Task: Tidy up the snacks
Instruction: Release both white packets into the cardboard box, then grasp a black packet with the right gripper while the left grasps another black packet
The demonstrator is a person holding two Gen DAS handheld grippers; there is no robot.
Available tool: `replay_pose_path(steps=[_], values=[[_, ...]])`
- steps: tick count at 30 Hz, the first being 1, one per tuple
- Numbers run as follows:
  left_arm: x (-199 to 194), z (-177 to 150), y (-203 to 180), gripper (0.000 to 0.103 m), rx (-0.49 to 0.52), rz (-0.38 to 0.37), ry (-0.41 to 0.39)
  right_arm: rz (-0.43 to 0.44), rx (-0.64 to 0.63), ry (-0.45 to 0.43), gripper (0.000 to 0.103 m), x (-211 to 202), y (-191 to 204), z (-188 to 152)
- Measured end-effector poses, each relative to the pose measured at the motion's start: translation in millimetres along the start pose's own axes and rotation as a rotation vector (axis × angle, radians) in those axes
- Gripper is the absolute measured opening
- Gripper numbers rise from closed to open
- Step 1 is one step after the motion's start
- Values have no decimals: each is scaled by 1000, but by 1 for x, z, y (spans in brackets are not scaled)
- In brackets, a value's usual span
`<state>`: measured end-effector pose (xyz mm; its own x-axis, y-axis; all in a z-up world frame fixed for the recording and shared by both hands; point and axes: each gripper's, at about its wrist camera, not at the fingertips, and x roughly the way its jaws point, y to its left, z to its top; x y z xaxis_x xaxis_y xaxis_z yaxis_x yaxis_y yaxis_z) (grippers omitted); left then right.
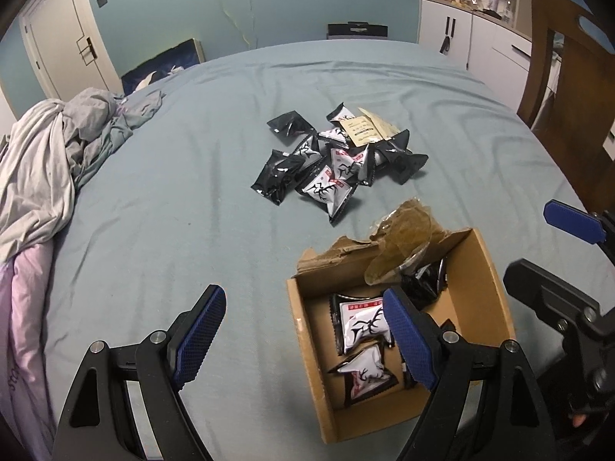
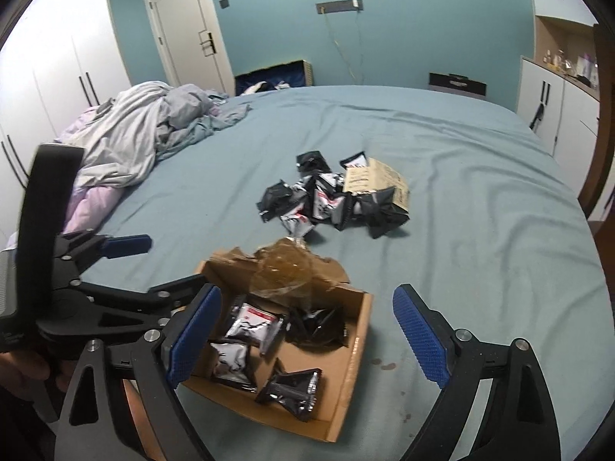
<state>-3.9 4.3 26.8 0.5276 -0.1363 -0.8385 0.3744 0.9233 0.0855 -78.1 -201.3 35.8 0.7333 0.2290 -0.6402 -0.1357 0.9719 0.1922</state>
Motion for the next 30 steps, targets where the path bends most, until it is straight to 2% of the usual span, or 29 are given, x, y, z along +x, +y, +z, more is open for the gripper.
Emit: replay_pose_path(steps=[7, 13, 18, 30], values=[[0, 0, 0, 85, 1, 2, 5, -144, -60, -69, 91, -7, 14, 2], [1, 0, -4, 85, 10, 6, 6, -85, 9, 0, 91, 1, 7, 1], [1, 1, -6, 85, 24, 7, -4, -146, 19, 0, 91, -2, 3, 8], [-5, 7, -16, 85, 59, 12, -51, -145, 58, 66, 91, 16, -8, 18]])
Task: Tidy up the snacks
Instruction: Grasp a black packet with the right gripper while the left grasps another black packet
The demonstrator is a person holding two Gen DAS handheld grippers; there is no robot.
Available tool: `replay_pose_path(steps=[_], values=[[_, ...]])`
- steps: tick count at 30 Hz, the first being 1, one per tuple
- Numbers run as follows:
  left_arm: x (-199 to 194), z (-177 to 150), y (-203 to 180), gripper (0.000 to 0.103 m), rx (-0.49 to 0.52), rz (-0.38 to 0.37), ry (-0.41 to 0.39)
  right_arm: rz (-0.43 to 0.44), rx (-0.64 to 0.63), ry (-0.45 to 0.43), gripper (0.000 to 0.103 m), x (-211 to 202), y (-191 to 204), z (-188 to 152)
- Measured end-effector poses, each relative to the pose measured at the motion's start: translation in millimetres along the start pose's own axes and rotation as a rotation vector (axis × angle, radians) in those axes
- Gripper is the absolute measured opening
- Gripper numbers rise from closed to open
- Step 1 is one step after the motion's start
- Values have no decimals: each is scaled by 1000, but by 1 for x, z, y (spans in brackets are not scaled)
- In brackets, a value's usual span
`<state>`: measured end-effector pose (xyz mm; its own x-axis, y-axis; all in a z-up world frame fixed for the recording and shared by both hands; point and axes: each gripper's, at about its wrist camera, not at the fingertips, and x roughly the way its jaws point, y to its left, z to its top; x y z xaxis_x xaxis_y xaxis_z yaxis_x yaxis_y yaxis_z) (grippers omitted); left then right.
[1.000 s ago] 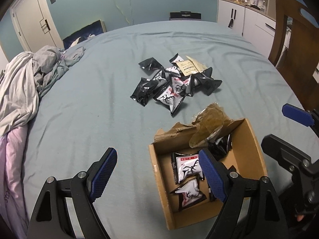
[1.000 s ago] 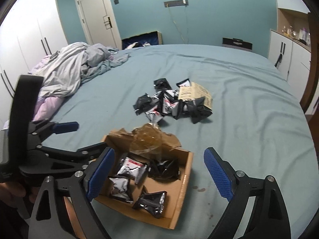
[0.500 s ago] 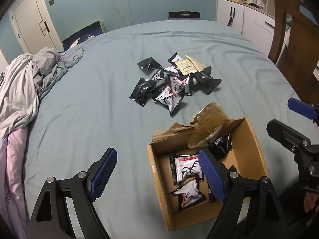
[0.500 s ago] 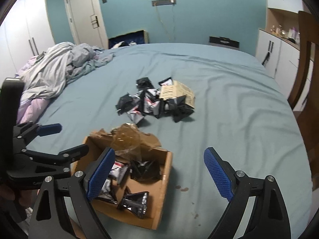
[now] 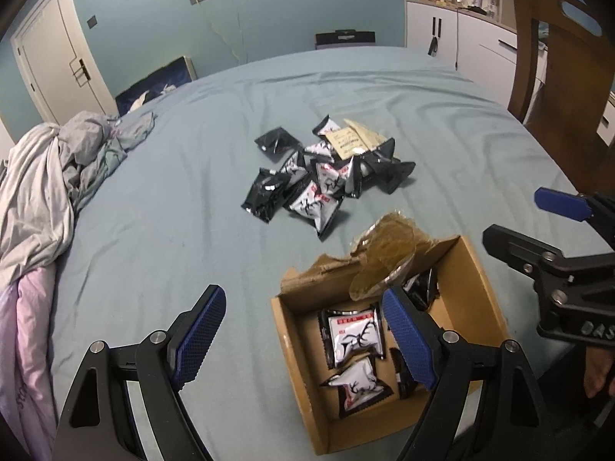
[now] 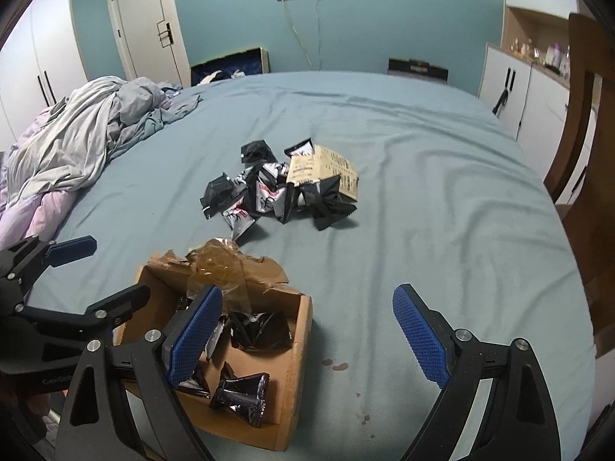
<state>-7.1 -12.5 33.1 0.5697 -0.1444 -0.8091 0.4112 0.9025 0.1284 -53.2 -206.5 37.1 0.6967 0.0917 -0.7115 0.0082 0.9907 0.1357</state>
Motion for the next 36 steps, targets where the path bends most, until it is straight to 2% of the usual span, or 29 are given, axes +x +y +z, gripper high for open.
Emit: replay_pose_path(steps=[4, 8, 10, 13, 17, 20, 25, 27, 33, 35, 36], values=[[-5, 4, 4, 85, -14, 2, -32, -5, 20, 30, 91, 10, -10, 13], [0, 8, 9, 85, -36, 4, -30, -21, 42, 20, 91, 16, -25, 31], [3, 9, 13, 85, -62, -33, -14, -15, 57, 34, 91, 23, -34, 39], [11, 12, 18, 85, -99, -92, 16, 17, 96, 90, 91, 43, -44, 47], [19, 15, 16, 87, -76, -75, 27, 63, 145, 186, 91, 80, -54, 64], [26, 16, 18, 87, -78, -83, 47, 66, 162, 209, 91, 104, -61, 82], [37, 19, 23, 87, -102, -103, 86, 37, 82, 210, 91, 140, -54, 106], [40, 19, 25, 87, -111, -112, 94, 48, 35, 248, 90, 159, -46, 110], [46, 22, 32, 87, -139, -114, 101, 33, -73, 285, 90, 204, -29, 113], [47, 22, 36, 87, -152, -109, 97, 43, -96, 302, 76, 218, -25, 112], [48, 22, 38, 87, -158, -108, 95, 61, -93, 310, 56, 222, -24, 112]])
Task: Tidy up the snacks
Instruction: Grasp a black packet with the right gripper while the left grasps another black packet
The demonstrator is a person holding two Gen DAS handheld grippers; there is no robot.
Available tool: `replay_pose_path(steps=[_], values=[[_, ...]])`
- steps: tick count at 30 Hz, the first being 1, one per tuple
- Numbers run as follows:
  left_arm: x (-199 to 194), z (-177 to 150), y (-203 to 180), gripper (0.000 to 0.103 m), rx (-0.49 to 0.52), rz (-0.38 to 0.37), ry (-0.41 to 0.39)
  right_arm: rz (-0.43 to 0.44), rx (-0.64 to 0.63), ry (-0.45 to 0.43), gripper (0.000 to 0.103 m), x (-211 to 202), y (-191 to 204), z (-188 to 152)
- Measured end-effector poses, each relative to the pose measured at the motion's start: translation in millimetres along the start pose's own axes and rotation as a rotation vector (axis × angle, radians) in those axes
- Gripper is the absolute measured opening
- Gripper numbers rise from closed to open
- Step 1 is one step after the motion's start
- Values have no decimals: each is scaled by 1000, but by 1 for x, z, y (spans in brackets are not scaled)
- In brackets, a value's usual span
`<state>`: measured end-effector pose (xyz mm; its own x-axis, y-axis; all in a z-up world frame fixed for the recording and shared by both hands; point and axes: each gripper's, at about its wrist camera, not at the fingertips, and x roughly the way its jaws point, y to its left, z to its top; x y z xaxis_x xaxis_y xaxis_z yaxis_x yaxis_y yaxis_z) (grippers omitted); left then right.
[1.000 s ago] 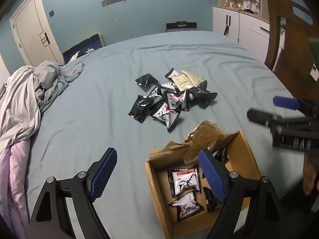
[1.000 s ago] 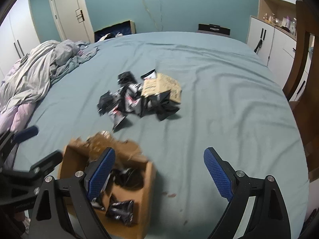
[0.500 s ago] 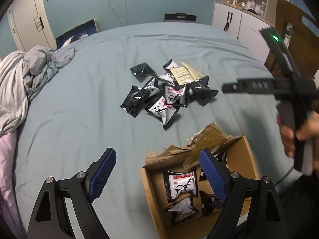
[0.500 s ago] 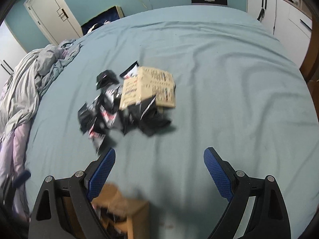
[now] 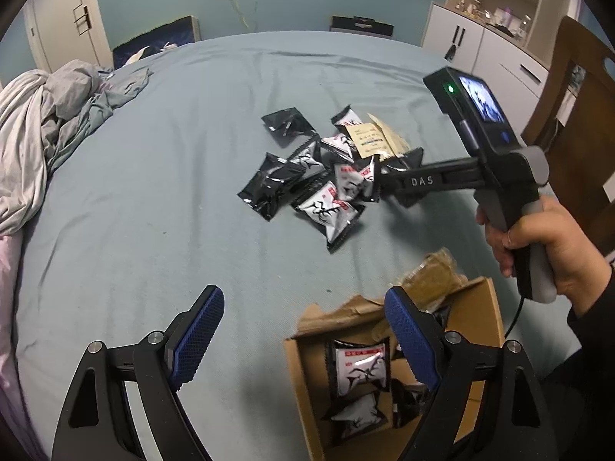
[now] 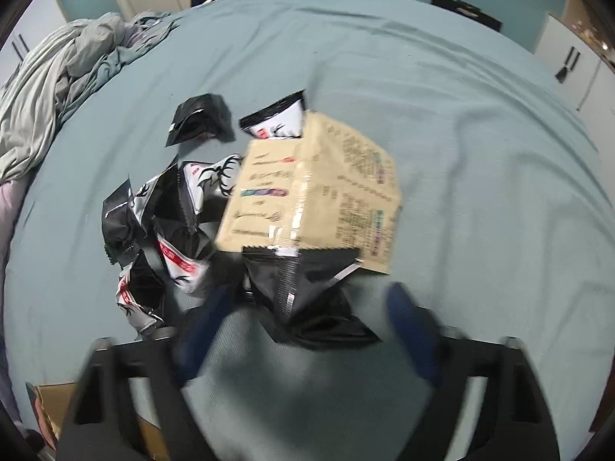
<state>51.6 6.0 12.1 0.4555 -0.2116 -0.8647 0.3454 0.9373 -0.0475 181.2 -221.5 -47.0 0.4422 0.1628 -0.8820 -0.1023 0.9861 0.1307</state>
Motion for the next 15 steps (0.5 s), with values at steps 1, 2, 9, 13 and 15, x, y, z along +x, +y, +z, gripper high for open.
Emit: replay_pose_path(steps=[1, 2, 9, 13, 15], values=[[1, 1, 2, 87, -6, -1, -2, 17, 6, 9, 46, 2, 0, 1], [2, 2, 5, 87, -15, -6, -3, 31, 15, 14, 46, 3, 0, 1], [17, 18, 20, 87, -33, -6, -11, 146, 99, -112, 44, -54, -6, -7], [31, 40, 20, 87, 53, 12, -12, 208, 137, -184, 44, -108, -5, -36], [39, 50, 16, 87, 124, 62, -27, 239, 139, -209, 44, -131, -5, -56]])
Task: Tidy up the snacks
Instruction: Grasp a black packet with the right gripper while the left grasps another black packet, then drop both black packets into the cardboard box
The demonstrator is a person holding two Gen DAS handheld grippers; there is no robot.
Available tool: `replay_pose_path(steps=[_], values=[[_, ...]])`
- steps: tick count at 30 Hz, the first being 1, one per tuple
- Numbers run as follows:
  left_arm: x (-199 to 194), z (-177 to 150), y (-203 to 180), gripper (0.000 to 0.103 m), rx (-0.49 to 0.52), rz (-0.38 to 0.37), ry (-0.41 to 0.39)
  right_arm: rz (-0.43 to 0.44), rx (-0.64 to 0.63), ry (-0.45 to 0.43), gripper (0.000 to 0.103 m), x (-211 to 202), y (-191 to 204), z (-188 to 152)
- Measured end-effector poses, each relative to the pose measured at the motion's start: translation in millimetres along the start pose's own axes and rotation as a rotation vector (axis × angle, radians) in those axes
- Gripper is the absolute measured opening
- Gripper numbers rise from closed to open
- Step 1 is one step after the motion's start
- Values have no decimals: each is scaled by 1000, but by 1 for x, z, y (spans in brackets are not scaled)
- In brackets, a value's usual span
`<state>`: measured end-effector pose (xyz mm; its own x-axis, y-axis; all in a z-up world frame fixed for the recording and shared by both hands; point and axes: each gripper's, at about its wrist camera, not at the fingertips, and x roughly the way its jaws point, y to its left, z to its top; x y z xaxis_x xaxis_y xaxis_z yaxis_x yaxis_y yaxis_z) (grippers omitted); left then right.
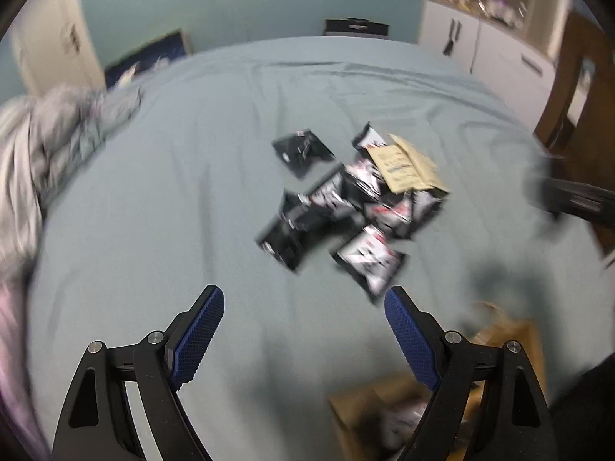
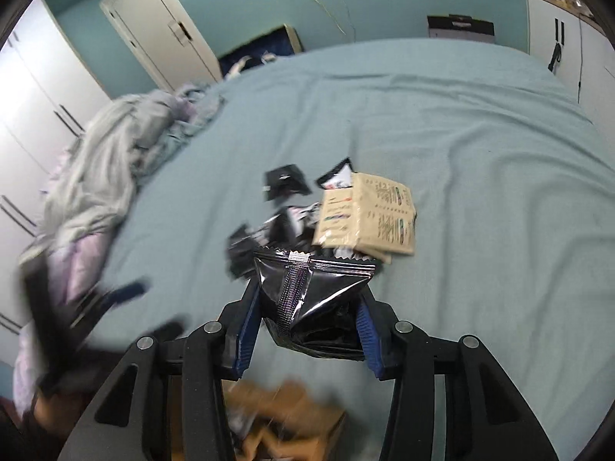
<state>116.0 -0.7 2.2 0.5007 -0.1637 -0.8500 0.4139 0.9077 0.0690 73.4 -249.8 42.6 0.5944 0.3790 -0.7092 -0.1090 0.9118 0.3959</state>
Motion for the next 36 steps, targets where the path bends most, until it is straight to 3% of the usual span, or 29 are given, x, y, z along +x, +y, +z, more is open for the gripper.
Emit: replay_pose_path(steps=[3, 7, 11, 13, 14, 15, 17, 25, 28, 32, 36], values=[[24, 22, -2, 87, 104, 96, -14, 63, 17, -44, 44, -39, -1, -31], [69, 42, 3, 87, 93, 37, 56, 122, 96, -73, 44, -70, -22, -93], [114, 47, -8, 84, 126, 38, 145, 66, 160, -54, 44, -83, -37, -135], [126, 47, -8, 70, 110, 13, 180, 74, 141, -81, 44, -87, -34, -133], [131, 48, -4, 49, 84, 12, 203, 71, 130, -88, 44, -86, -32, -130], [129, 50, -1, 41, 60, -3, 202, 64, 122, -88, 44, -82, -30, -127], [114, 52, 8, 40, 0, -51, 183, 44, 105, -46, 44, -67, -28, -125], [3, 18, 21, 36, -50, -44, 76, -3, 14, -18, 44, -57, -1, -117], [-35, -9, 7, 36, -32, -75, 64, -8, 26, -25, 44, -60, 1, -117], [-89, -53, -34, 36, 73, -142, 33, -16, 22, -69, 44, -73, 5, -121], [-110, -70, -56, 36, 41, -230, 39, -52, 11, -85, 44, -76, 8, -126]])
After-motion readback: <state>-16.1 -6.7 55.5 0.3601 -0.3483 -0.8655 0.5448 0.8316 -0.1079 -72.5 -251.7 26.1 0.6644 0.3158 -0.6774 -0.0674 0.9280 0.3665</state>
